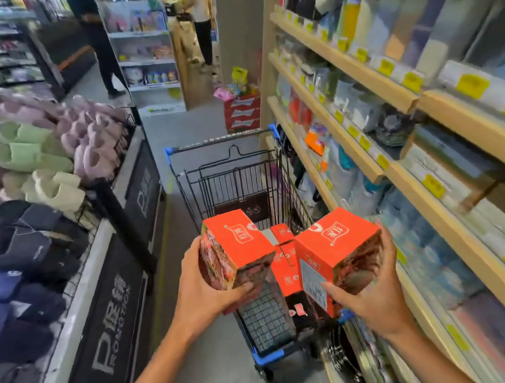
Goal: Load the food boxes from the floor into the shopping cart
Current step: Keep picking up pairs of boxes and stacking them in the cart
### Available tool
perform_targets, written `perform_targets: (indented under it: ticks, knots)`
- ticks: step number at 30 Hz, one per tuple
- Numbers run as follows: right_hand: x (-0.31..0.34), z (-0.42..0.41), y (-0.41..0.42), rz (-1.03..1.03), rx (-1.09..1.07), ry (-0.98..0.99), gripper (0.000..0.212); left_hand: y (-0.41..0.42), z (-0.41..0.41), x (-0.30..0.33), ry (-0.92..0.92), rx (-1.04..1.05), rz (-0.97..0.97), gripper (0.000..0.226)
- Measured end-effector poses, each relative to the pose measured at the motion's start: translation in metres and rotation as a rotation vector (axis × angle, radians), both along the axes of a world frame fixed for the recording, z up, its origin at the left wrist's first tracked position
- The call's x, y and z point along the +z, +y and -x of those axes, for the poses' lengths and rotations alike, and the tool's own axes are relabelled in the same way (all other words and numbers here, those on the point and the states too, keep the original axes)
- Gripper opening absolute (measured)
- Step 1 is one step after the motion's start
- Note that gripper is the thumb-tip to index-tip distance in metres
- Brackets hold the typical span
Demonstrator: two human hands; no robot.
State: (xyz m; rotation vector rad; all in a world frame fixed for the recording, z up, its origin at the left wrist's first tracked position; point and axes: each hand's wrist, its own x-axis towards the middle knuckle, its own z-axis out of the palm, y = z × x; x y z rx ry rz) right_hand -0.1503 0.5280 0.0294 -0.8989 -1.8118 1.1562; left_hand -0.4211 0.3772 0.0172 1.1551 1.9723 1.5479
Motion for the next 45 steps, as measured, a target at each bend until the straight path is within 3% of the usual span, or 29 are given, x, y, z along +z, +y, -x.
perform_targets:
  ticks: [8,13,18,27,35,45]
  knots:
    - [-0.035,0.062,0.081,0.111,0.003,-0.046,0.131,0.095,0.058,-0.036,-0.117,-0.018,0.093,0.116]
    - [-0.066,0.082,0.135,0.205,0.054,-0.073,0.140,0.139,0.061,-0.052,-0.177,-0.011,0.144,0.102]
    - [-0.111,0.098,0.195,0.154,0.103,-0.239,0.134,0.171,0.059,-0.080,-0.256,0.053,0.181,0.107]
    - [-0.200,0.157,0.267,0.030,0.247,-0.459,0.090,0.235,0.096,-0.155,-0.340,0.142,0.179,0.121]
    - [-0.281,0.202,0.295,-0.024,0.440,-0.478,0.089,0.264,0.140,-0.217,-0.313,0.218,0.137,0.117]
    - [-0.338,0.295,0.331,0.029,0.633,-0.429,0.099,0.264,0.195,-0.227,-0.198,0.294,0.037,0.123]
